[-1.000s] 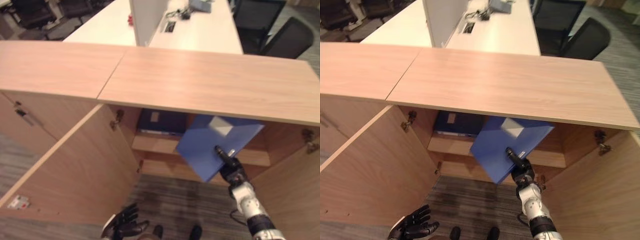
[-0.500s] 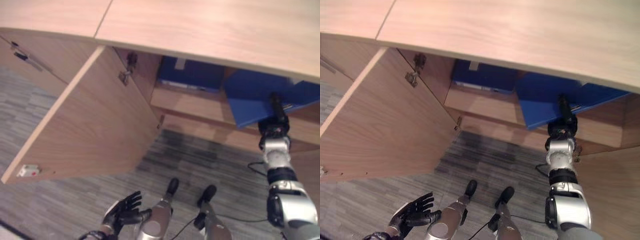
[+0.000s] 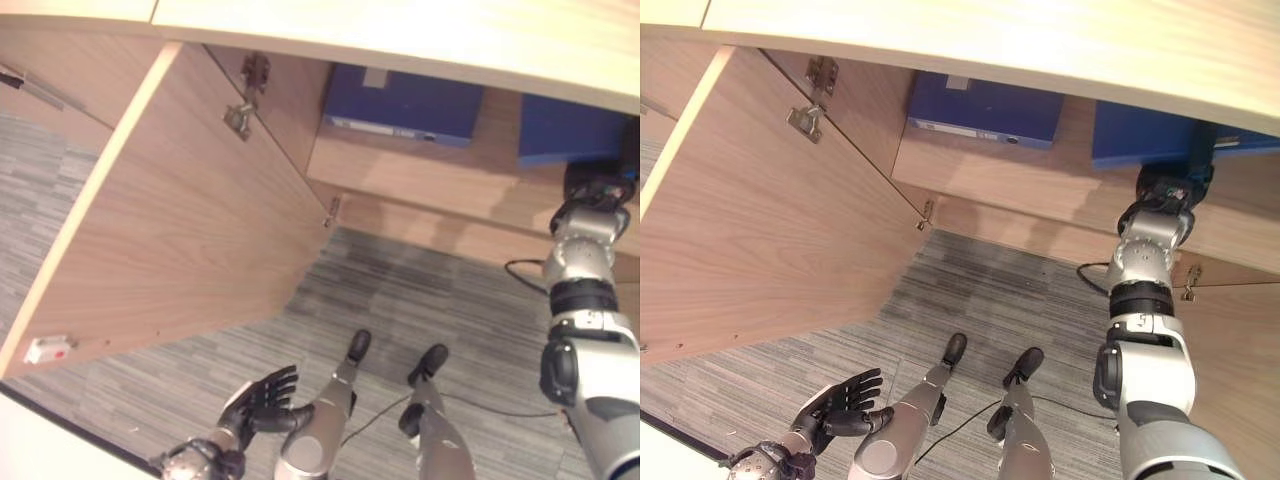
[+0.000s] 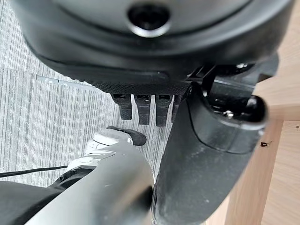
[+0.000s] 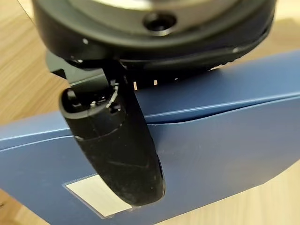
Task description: Put the empty folder in the office cabinet
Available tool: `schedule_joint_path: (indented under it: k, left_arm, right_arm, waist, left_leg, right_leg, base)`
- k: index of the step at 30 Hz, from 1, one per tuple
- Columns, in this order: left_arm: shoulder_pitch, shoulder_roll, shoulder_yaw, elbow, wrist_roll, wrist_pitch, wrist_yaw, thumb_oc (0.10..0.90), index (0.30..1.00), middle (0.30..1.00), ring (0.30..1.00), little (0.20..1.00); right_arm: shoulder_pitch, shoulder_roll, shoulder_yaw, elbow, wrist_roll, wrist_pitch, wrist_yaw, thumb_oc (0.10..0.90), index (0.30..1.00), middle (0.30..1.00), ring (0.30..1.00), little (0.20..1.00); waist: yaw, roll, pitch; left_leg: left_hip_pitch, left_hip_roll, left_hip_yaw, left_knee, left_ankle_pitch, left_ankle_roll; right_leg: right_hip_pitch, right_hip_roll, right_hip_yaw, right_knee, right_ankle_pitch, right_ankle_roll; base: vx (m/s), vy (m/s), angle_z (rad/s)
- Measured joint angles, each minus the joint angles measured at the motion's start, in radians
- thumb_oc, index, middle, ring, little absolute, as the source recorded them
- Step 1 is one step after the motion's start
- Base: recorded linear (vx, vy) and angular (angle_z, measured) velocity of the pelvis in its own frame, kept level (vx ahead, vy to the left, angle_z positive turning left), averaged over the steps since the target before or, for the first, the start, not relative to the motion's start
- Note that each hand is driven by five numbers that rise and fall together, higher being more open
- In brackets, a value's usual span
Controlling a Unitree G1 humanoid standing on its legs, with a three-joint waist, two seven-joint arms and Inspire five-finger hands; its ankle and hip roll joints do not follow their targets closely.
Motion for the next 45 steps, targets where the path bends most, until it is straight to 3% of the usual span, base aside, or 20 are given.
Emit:
schedule_joint_path:
  k: [9, 17, 25, 30, 36, 40, 45]
  left_arm:
    - [-0.009, 0.015, -0.017, -0.001, 0.0, 0.005, 0.006, 0.8, 0.9, 0.9, 0.9, 0.9]
    - [-0.01, 0.038, -0.023, -0.013, -0.001, 0.004, 0.024, 0.8, 0.9, 0.9, 0.9, 0.9]
    - [-0.009, 0.044, -0.026, -0.02, -0.001, 0.006, 0.041, 0.8, 0.9, 0.9, 0.9, 0.9]
    - [-0.009, 0.055, -0.026, -0.021, -0.002, 0.005, 0.044, 0.8, 0.9, 0.9, 0.9, 0.9]
    - [-0.008, 0.055, -0.047, -0.002, -0.002, 0.005, 0.047, 0.8, 0.9, 0.9, 0.9, 0.9]
    - [-0.01, 0.055, -0.048, 0.013, -0.001, -0.001, 0.063, 0.8, 0.9, 0.9, 0.9, 0.9]
    - [-0.011, 0.053, -0.048, 0.044, 0.0, 0.0, 0.063, 0.8, 0.9, 0.9, 0.9, 0.9]
  right_arm:
    - [-0.067, -0.012, -0.009, -0.004, 0.036, -0.083, -0.025, 0.4, 0.3, 0.3, 0.3, 0.3]
    - [-0.144, -0.056, 0.002, 0.111, 0.035, -0.076, -0.062, 0.4, 0.3, 0.3, 0.3, 0.3]
    - [-0.217, -0.085, 0.012, 0.227, 0.03, -0.015, -0.107, 0.4, 0.3, 0.3, 0.3, 0.3]
    - [-0.229, -0.106, 0.017, 0.229, 0.028, -0.003, -0.12, 0.4, 0.3, 0.3, 0.3, 0.3]
    - [-0.298, -0.138, 0.024, 0.229, 0.027, -0.01, -0.129, 0.4, 0.3, 0.3, 0.3, 0.3]
    - [-0.306, -0.157, 0.022, 0.226, 0.027, -0.029, -0.133, 0.4, 0.3, 0.3, 0.3, 0.3]
    - [-0.324, -0.199, 0.021, 0.218, 0.027, -0.034, -0.133, 0.4, 0.3, 0.3, 0.3, 0.3]
  waist:
    - [-0.001, 0.0, 0.0]
    - [0.001, 0.003, -0.001]
    - [0.009, 0.058, 0.0]
    - [0.024, 0.076, 0.0]
    - [0.032, 0.138, 0.002]
    - [0.037, 0.142, 0.0]
    - [0.062, 0.152, -0.007]
  left_leg:
    - [0.0, 0.001, 0.0, -0.004, 0.0, 0.0]
    - [-0.024, 0.0, 0.004, -0.004, 0.003, 0.004]
    - [-0.031, -0.001, 0.002, -0.004, 0.004, 0.005]
    - [-0.053, -0.002, 0.003, -0.002, 0.006, 0.007]
    - [-0.105, -0.044, 0.003, 0.037, 0.009, 0.008]
    - [-0.127, -0.09, 0.0, 0.072, 0.008, 0.009]
    - [-0.191, -0.133, 0.003, 0.111, 0.007, 0.011]
  right_leg:
    - [0.0, 0.002, 0.0, -0.006, 0.0, 0.001]
    - [-0.031, 0.001, 0.01, 0.001, 0.002, 0.0]
    - [-0.037, -0.001, 0.008, 0.002, 0.003, 0.0]
    - [-0.064, -0.005, 0.009, 0.015, 0.001, 0.002]
    - [-0.174, -0.072, 0.035, 0.184, -0.062, 0.022]
    - [-0.249, -0.144, 0.059, 0.337, -0.132, 0.038]
    - [-0.334, -0.197, 0.085, 0.419, -0.152, 0.047]
  base:
    - [0.01, -0.009, 0.0]
    - [0.0, -0.004, -0.02]
    - [0.0, 0.0, 0.0]
    - [-0.01, 0.024, 0.0]
    - [0.01, 0.086, 0.03]
    - [0.05, 0.085, 0.17]
    - [0.05, 0.058, 0.1]
